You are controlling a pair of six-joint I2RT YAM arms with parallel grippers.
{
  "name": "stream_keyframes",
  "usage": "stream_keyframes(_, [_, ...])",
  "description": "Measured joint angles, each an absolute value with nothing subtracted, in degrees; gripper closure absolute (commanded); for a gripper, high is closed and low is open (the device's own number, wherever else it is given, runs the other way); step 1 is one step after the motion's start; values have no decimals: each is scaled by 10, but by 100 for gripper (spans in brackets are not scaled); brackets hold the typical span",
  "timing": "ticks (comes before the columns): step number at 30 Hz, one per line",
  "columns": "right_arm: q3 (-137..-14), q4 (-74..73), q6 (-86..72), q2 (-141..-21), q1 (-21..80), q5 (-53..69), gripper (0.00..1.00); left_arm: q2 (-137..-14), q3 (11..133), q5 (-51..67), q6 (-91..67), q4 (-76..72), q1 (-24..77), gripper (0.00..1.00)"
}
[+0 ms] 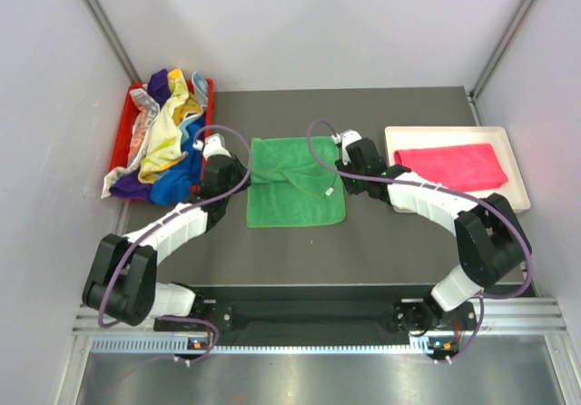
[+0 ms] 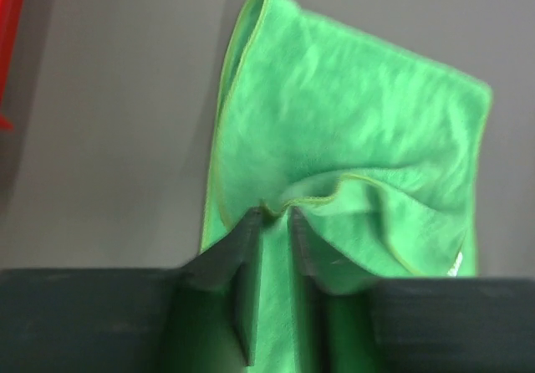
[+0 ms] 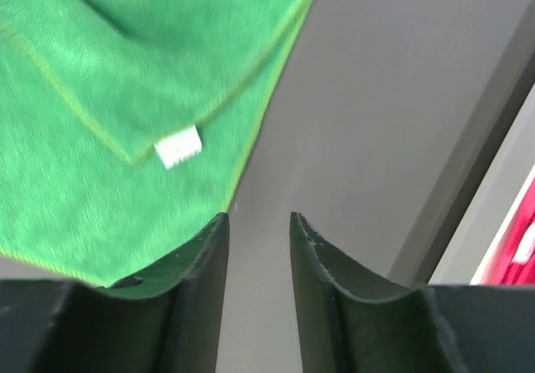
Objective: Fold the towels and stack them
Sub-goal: Fold the towel
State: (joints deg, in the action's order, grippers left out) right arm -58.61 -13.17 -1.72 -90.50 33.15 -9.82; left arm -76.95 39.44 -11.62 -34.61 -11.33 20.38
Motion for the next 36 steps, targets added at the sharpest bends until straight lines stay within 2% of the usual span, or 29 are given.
stream_keyframes(4, [-540,-128,-41,-881,332,-89,58,-751,342,-117,-369,-116,215,59])
stream_keyframes(14, [-525,-106,-160,-870,334,-48,67,-697,296,-152,-404,-87,222,59])
stream_keyframes(25, [-580,-77,-273,-955,345,-36,67,-790,379,-192,-454,6,222,55])
stream_keyframes(36, [-583,-53,-328,-994,349,-40,66,-813,397,-196,-516,42,220,59])
